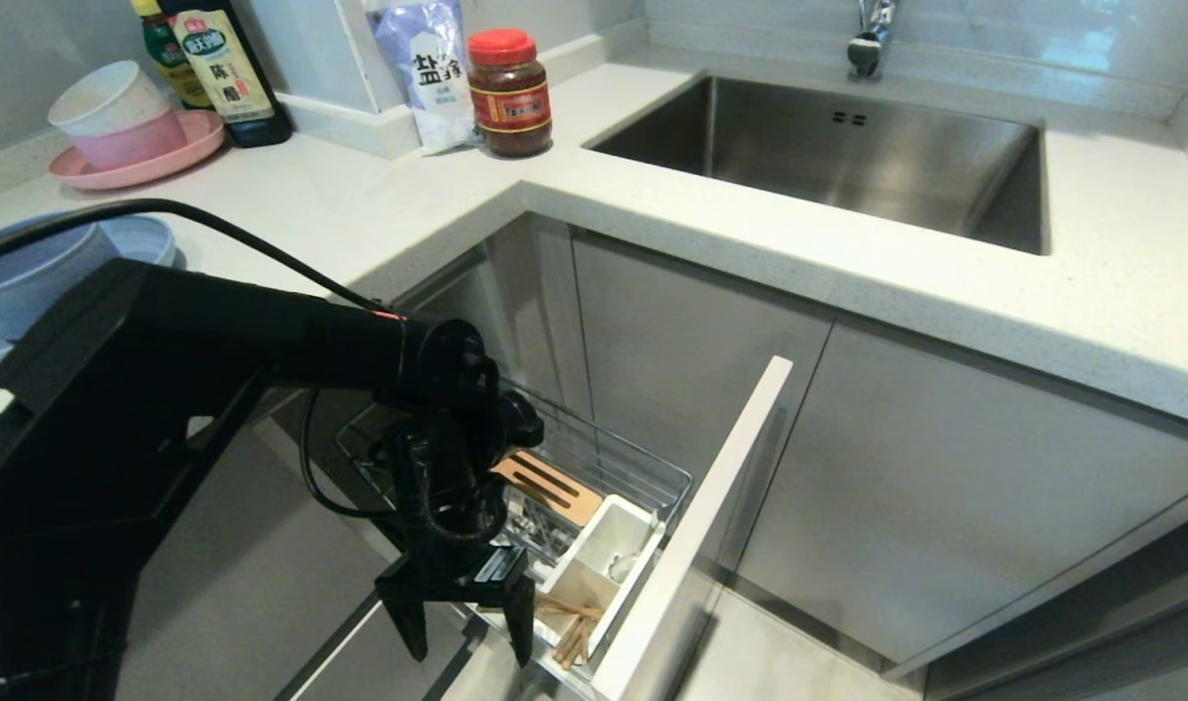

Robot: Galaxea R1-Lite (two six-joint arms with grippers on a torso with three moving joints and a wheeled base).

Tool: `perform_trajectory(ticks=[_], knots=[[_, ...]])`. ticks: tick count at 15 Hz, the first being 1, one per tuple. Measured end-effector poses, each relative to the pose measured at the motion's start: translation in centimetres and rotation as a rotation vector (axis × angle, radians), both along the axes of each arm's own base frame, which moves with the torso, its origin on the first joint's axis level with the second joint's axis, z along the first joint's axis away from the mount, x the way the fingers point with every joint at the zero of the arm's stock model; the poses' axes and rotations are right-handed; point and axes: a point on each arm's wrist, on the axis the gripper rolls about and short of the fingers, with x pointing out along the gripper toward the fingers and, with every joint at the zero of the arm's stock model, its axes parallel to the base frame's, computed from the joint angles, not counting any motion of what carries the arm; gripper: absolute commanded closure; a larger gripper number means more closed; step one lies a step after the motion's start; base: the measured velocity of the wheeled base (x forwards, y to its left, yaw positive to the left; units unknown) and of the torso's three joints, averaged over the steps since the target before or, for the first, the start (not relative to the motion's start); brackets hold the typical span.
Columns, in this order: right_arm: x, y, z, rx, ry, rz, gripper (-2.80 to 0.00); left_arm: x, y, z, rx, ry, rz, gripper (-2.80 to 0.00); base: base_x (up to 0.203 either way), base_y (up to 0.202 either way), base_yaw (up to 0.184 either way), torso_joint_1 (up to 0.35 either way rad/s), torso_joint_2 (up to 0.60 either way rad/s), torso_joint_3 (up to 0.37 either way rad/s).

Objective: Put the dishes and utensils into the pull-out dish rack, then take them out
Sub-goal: Take the chopsticks out of the cupboard

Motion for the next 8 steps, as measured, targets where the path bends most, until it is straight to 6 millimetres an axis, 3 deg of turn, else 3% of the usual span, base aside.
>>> perform_trajectory(ticks=[8], knots=[[0.0,0.0,0.0,0.0,0.0,0.0,0.0,1.8,-1.3,-3.0,0.044,0.042,0.06,-2.8,0.0,0.0,0.0,0.0,0.0,0.0]])
